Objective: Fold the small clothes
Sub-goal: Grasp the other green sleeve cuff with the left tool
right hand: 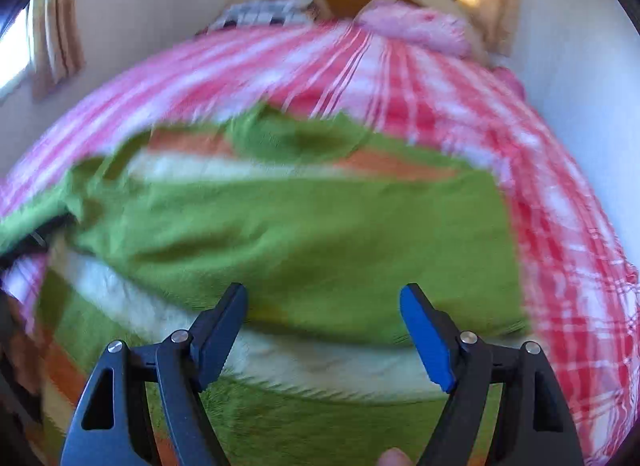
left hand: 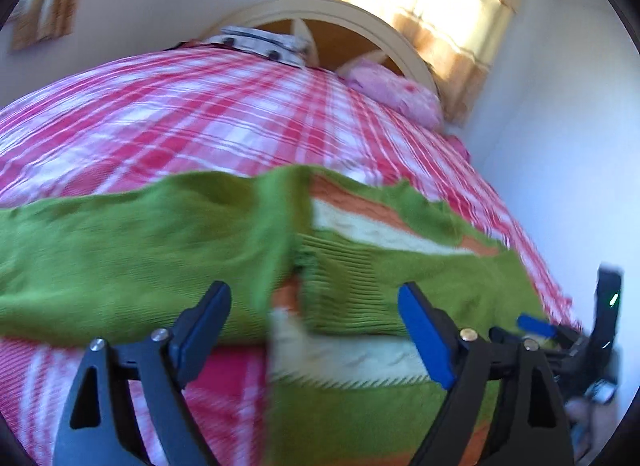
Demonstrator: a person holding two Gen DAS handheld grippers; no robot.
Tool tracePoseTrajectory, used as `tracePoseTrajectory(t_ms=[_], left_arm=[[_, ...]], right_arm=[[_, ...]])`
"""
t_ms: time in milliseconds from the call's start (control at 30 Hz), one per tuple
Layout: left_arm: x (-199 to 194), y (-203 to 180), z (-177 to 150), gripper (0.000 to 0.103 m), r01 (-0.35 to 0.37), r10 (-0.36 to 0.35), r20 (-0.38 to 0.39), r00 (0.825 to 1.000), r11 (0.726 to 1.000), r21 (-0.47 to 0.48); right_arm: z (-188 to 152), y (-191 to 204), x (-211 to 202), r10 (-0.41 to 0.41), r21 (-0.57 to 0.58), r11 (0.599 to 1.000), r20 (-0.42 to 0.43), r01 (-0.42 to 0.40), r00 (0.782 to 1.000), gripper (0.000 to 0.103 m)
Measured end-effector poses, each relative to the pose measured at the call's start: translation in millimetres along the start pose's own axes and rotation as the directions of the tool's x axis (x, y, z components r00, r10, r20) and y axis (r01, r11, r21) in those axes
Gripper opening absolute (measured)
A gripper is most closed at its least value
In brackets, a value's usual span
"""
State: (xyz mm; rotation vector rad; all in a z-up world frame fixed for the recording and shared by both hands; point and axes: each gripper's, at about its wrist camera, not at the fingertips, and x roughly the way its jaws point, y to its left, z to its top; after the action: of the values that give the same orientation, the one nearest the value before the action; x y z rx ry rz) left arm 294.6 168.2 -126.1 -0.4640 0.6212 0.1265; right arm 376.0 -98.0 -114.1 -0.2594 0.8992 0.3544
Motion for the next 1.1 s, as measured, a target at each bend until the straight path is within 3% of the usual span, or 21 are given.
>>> tracePoseTrajectory(t_ms=[133,233,400,500,567,667,833,1000,1100], left_arm=[[-32.3,32.8,-1.3,0.089,-0.103,0.102,0.032,0.994,0.994,0.031],[-59.0,63.1,-0.9,0.089,-0.206,0.203,0.067,0.977,0.978,0.043],[-113.1,137.6,0.4,0.089,-0.394,0.395,0.119,0.911,0.919,-0.035],[-143.2,193.3,-2.9,0.089,-0.489,0.506,0.104,0.857,0.859,-0.148],[-154.7,217.7,-7.9,0.089,-0.505,0.531,0.078,0.844,0.834,-0.221],[-162.9,248.8,-16.6,0.089,-0.465,0.510,0.038,0.859,0.810,-0.358],[-157.0,270.9,-24.4,0.087,-0.282,0.378,0.061,0.924,0.779,-0.561],[-134.8,264.6,-21.1,0.081,-0.163,0.275,0.083,0.958,0.758,-0.632],[-127.5,263.3,-18.5,0.076,-0.118,0.238,0.094,0.967,0.743,-0.659]], right_arm=[[-12.4,-13.1,-3.1,0.064,0.070,0.995,0.016,-0.065,0.998,0.079],[-16.8,-10.5,-6.6,0.068,0.064,0.996,0.030,-0.070,0.997,0.080],[-20.9,-4.8,-7.9,0.062,0.051,0.997,0.041,-0.064,0.997,0.083],[-22.0,-4.9,-7.7,0.065,0.051,0.996,0.044,-0.067,0.997,0.083],[-22.6,-4.8,-8.1,0.065,0.051,0.996,0.047,-0.068,0.997,0.083],[-23.7,-4.7,-9.2,0.066,0.051,0.996,0.051,-0.068,0.997,0.084],[-24.1,-4.3,-9.4,0.063,0.051,0.997,0.054,-0.066,0.997,0.084],[-24.3,-3.8,-10.1,0.062,0.050,0.997,0.055,-0.064,0.997,0.084],[-24.4,-3.8,-10.1,0.057,0.054,0.997,0.056,-0.060,0.997,0.084]])
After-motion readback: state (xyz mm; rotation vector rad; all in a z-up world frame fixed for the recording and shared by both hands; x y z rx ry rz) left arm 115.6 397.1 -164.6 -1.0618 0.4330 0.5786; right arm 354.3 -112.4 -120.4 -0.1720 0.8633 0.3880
